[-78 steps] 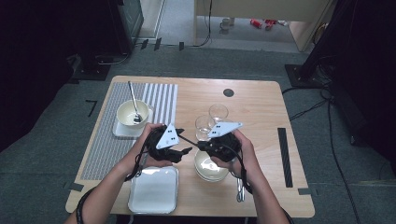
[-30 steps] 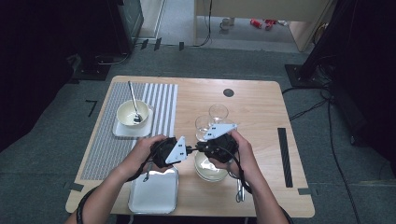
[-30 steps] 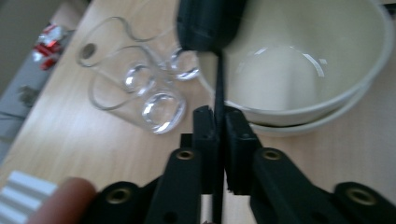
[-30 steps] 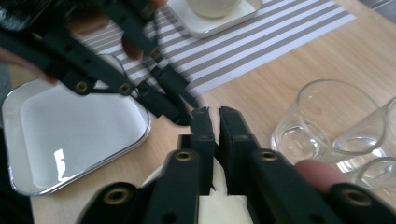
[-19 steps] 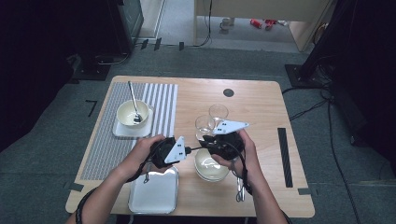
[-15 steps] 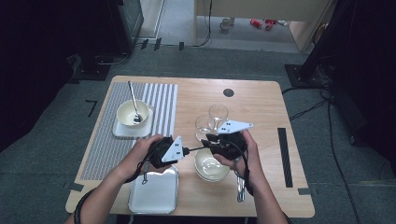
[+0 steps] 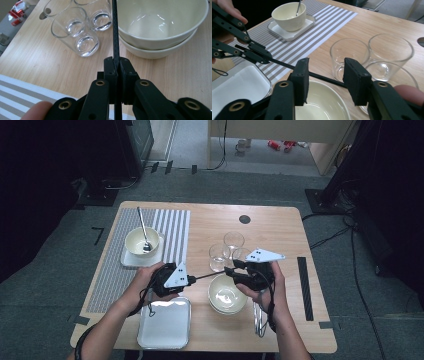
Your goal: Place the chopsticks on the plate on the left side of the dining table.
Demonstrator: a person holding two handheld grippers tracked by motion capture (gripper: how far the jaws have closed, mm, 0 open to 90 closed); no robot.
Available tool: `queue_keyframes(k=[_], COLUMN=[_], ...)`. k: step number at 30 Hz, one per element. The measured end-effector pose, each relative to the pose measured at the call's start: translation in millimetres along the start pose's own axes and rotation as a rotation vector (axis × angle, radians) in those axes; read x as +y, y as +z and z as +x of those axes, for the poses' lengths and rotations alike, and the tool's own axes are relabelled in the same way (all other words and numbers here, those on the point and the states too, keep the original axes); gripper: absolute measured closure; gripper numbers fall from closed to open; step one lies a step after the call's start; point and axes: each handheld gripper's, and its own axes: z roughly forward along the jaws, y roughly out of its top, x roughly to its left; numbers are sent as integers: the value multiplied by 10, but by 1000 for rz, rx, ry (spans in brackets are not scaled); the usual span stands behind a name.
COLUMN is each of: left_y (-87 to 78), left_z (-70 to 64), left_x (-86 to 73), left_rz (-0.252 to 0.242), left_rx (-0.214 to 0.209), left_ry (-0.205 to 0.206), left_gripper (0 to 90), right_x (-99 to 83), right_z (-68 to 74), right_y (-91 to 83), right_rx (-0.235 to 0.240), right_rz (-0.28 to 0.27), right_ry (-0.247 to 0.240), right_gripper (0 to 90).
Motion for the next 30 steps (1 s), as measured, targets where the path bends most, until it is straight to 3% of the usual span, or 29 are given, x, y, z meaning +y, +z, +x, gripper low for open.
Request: queue_keyframes(k=[15,30], left_y=[-56,-99], left_z=[72,128], left_x=[-114,-200], left_rz=[26,30], left_rx=[8,23], left_ry=[-16,-39], left_gripper=[869,869], right_x=[-120,-375], right_z=[-216,-455], right_y=[-165,-255], right_rx=[-73,-135], right_rz=[-48,-46], right_ry=[78,166], right_gripper=[502,472])
